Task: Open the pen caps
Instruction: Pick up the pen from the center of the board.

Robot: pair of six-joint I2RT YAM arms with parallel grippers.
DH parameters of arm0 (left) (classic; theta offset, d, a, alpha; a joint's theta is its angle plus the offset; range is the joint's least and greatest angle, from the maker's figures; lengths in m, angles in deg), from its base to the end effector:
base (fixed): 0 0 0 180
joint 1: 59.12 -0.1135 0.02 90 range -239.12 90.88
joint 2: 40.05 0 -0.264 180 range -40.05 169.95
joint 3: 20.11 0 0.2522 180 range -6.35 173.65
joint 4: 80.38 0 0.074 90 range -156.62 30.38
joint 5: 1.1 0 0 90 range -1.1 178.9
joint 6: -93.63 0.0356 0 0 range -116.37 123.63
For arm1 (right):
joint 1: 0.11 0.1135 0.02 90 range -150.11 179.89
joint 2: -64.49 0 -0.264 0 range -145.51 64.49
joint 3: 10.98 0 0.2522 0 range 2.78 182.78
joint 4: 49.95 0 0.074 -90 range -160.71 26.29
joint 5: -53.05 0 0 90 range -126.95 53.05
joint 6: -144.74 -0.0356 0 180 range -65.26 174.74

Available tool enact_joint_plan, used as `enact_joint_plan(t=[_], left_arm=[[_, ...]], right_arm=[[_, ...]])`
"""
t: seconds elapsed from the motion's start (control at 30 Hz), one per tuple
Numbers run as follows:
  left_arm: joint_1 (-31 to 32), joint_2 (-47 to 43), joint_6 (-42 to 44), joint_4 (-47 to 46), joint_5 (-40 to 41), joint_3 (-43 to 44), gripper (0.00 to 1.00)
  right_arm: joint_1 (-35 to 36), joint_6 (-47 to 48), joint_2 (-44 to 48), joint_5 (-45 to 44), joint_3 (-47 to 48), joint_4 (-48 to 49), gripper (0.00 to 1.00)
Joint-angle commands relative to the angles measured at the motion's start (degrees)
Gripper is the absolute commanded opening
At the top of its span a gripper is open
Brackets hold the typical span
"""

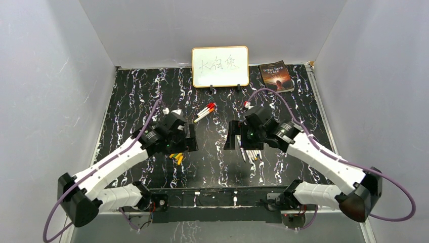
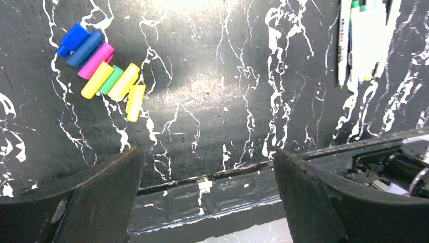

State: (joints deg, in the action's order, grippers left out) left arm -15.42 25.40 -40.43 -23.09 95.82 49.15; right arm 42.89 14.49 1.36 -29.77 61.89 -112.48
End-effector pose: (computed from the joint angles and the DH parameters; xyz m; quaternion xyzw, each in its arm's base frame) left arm 0.1671 -0.1537 0.2825 -0.0219 0.9478 -0.1755 0.2652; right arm 0.1545 0.1501 0.3046 -0.0427 0.9451 0.2559 0.1986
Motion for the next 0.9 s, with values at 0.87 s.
enact_joint_plan(t=[0.87], left_arm=[[0.26,-24.8,-5.7,2.04,-6.58,-11.71,0.98]], right_arm=[[-0.21,-8.07,-44.56,4.53,30.75,12.52,0.59]])
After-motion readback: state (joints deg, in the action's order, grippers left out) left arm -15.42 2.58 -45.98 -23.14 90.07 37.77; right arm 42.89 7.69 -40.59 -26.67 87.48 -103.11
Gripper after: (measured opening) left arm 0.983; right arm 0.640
